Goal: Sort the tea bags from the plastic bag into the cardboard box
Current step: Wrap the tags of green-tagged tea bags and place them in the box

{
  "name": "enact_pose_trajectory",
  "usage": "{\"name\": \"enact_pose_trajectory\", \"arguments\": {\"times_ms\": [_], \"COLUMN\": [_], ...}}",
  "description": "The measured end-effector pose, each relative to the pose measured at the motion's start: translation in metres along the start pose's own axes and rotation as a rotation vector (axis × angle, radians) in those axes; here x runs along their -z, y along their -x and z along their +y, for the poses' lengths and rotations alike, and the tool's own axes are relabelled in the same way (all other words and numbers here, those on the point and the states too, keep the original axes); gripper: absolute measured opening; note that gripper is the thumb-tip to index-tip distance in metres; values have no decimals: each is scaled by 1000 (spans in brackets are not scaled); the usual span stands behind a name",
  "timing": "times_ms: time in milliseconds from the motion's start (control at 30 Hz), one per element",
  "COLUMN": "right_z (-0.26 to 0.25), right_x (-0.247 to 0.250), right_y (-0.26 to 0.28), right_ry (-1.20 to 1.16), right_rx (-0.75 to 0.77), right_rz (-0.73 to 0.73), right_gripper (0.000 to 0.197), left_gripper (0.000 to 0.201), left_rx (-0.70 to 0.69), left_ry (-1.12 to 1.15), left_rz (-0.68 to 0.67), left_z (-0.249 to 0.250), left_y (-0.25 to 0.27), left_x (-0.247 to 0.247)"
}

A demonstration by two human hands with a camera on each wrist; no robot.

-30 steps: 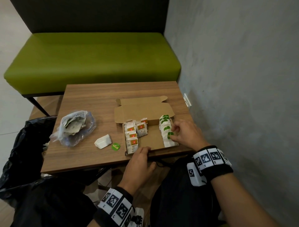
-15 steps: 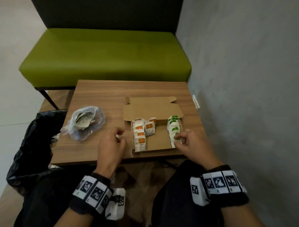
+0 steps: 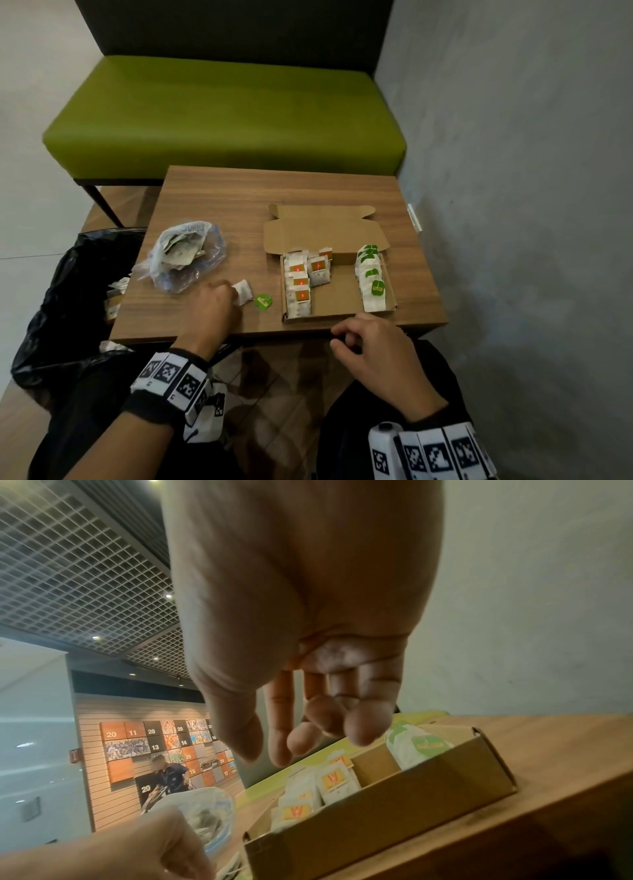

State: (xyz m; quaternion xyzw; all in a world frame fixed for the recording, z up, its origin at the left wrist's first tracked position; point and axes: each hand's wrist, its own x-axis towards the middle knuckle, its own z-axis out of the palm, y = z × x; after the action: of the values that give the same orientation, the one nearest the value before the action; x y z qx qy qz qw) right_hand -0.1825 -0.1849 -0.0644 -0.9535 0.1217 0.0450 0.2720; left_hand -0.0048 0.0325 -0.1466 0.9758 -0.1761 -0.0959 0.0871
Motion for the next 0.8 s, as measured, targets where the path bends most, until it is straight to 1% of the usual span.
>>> {"name": "enact_pose_trajectory", "arguments": {"times_ms": [100,167,233,267,333,367,400,500,567,633,733,800], "right_z": [-6,-12,-18,-21,-28,-30,-33,-40,-43,-45,-44,-43], "right_x": [-3,-6,-10,-12,-16,-18,-19,-22,-24,-26,-31,-35], "right_y": [3,4,4,3,0,-2,-3,-8,-10,-11,-10,-7], "right_ry": [-24,-35,-41,-46,-54,-57,-63,-82,-90,-94,-98,-129], "right_rx": [-5,-3,3,3,3,1,0,-7,-1,8,26,48], "right_rz": [-22,-42,-62,-71,-87,-91,-94,-96,-95,-87,-69,-43], "right_gripper": [25,26,27,27,28,28,28,27,25,25,27,36], "left_gripper": [19,18,23,29,49,57,56,29,20,16,7,14], "left_rx": [-26,-72,-109,-121,-140,-146,-152,-139,-144,-165,-231,-325], "left_ry": [-26,-75,-108,-115,-126,-116,-86,2,15,-20,20,55], "left_rz": [-14,1,-4,-26,-85,-100,-92,-12,22,39,119,111], "left_z": [-4,-5,-4,-4,-5,-6,-8,-12,-15,-14,-7,4], "left_y": [11,20,30,35,41,44,46,50,52,54,57,59], "left_x": [-2,-4,-5,-5,-5,-5,-6,-7,-7,-3,13,28]}}
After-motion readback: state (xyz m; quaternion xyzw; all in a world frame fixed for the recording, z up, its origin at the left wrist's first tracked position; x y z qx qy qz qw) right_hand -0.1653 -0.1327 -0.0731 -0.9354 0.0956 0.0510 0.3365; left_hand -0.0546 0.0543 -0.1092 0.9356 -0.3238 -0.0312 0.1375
